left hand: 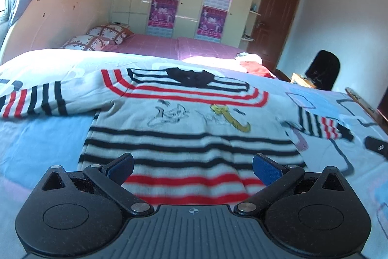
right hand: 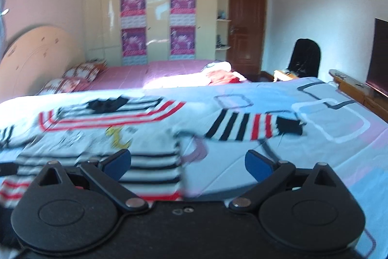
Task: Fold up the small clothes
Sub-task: 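Reach the right gripper to a black sleeve cuff and grasp it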
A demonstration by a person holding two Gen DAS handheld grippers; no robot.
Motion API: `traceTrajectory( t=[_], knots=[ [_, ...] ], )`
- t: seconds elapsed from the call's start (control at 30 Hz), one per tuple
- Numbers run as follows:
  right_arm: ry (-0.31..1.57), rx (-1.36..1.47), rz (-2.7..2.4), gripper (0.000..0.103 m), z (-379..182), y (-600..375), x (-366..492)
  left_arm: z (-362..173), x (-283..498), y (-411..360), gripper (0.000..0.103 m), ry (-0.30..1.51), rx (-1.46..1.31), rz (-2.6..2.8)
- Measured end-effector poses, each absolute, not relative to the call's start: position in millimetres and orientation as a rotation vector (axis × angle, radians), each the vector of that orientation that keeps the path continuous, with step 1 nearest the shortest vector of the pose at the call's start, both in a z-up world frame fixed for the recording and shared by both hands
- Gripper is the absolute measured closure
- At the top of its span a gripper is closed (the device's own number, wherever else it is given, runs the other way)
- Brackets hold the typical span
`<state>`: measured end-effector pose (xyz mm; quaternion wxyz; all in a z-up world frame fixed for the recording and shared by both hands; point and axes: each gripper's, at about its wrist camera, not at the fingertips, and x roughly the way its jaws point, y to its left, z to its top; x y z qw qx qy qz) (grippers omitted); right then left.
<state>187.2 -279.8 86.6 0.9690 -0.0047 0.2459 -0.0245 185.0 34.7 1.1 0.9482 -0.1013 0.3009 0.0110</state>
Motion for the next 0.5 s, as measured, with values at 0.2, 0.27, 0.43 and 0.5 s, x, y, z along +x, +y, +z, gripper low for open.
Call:
traceTrajectory(
  t=[0.2,0.27,0.43,0.5],
  knots=[
    [0.497,0.183,-0.155,0.005,53,-382,296,-20,266,22,0.0,0.661,-0.224,0.139],
    [0.511,0.27,-0.198,0.005,32,-419,329,-31,286,14,0.0,0.688,-0.218,0.152],
    [0.564,0.461,-0.286,0.006,-22,-490,380,-57,315,-7,0.0,0.767,-0.178,0.176],
    [0.581,0.525,-0.3,0.008,-36,-505,390,-63,320,-13,0.0,0.791,-0.169,0.179]
  ],
)
